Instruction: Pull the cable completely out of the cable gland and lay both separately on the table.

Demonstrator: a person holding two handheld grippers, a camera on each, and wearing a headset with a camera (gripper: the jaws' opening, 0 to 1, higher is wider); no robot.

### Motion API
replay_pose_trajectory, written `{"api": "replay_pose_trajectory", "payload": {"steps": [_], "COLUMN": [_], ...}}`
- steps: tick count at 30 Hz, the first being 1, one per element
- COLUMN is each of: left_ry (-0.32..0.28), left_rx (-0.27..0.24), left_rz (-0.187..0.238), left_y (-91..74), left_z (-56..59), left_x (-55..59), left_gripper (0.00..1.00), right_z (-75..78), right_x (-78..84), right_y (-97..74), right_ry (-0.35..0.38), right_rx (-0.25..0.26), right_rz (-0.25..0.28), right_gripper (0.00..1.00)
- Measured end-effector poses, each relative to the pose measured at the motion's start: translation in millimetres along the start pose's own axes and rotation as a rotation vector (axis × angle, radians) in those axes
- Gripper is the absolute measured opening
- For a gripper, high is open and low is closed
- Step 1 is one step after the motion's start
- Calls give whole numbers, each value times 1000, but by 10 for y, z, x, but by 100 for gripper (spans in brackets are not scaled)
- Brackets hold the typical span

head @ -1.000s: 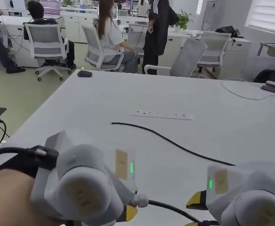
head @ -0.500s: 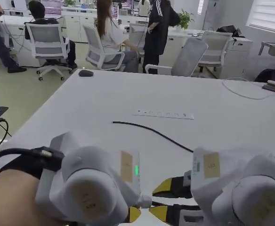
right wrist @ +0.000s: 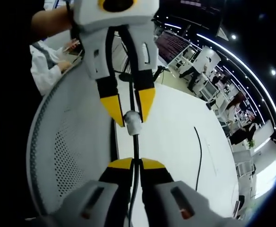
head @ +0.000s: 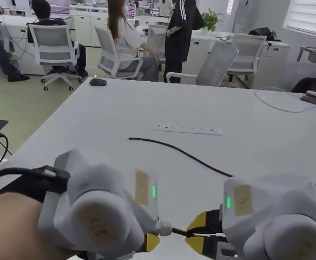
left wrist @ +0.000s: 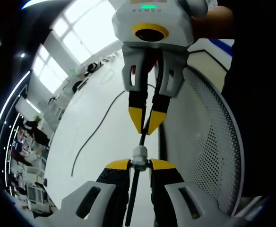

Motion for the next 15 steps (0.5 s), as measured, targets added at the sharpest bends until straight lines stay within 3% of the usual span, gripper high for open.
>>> {"api": "replay_pose_trajectory", "payload": {"steps": [7,12,13,15], "left_ry": [-4,-7,-5,-5], "left_rx": [0,-2,-2,0], "left_rz": [-1,-1,-3,-4], "left_y": [6,3,4,8], "left_z": [-3,-5,-7,-2], "left_x": [5,9,12,13], "left_gripper": [16,16,16,16], "right_z": [13,5,7,33], "right_x": [217,240,227,143], "right_y": [18,19,21,31], "right_ry": [-2,23,25,37], "right_rx": [7,-4,0,21], "right_rz": [-73,-83,-83,-59], "right_gripper": [3,4,5,17]}}
Point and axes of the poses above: the centre of the closed fingertips' face, and the gripper's own axes: y roughly forward along the fingers, z roughly to its right, x roughly out of its underside, the point moved 2 cm from there along -y, roughly backward along the fingers, and after that the axes turned 4 degrees about x, right-handed, at the moved point
